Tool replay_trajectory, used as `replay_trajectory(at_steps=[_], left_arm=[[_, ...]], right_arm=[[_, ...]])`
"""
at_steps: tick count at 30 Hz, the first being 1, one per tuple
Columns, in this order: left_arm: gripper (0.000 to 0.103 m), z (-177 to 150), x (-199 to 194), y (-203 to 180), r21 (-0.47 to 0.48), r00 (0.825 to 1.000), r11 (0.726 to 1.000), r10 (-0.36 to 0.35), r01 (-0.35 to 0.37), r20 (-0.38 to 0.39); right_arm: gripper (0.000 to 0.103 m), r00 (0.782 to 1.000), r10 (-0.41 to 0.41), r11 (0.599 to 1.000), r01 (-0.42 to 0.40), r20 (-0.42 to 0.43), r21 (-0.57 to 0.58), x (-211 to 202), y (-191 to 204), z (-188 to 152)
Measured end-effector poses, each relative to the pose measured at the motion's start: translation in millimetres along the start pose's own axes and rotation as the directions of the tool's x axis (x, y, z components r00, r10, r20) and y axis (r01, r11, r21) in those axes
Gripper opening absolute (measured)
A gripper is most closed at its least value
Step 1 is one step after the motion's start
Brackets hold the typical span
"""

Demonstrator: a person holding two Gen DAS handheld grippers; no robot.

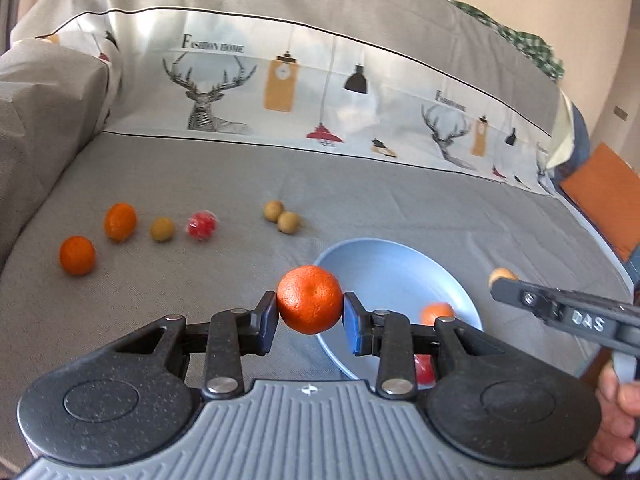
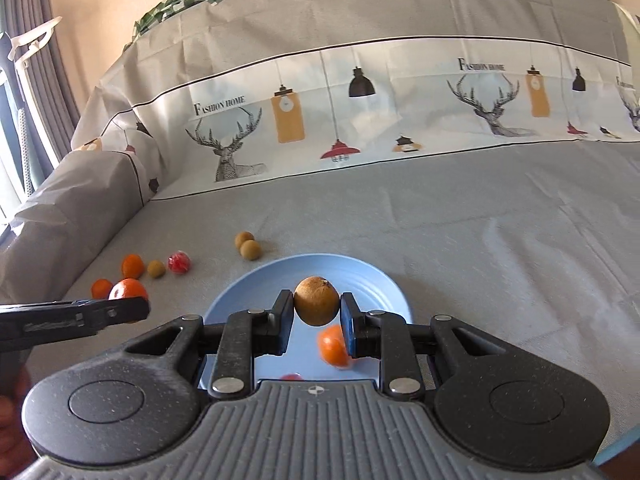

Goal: Organize fruits
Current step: 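Lower the orange and longan into the blue plate and open both tools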

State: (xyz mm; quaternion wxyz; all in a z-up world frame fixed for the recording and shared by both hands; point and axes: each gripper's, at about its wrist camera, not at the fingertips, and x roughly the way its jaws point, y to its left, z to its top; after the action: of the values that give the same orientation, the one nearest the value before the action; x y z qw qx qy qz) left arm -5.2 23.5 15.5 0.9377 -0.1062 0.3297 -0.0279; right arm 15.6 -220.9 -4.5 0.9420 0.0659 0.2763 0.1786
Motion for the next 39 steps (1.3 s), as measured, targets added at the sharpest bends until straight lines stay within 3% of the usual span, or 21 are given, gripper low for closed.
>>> replay_trajectory(at_steps=[6,15,39], left_arm=[[0.038,-4.4,7.4,-8.6,0.048,0.999,0.998,0.035,-0.035,0.000],[0.038,-11.8,20.1,-25.9,0.149,1.000,0.989,-0.003,0.002,0.005],[0.038,-20.0,36.9,-33.7,0.223,0.998,0.973,-0.054,0.059,-0.026]], right_arm=[[0.026,1.000,-0.006,1.000,0.006,0.004,0.029,1.2,-6.1,-2.3],[0.026,1.000,-0.002,1.000,0.003,-0.025,0.010,16.0,-1.0,-4.5],[0.026,0.997,0.003,0.998,-0.007,-0.076,-0.056,35.6,12.5,-8.9]])
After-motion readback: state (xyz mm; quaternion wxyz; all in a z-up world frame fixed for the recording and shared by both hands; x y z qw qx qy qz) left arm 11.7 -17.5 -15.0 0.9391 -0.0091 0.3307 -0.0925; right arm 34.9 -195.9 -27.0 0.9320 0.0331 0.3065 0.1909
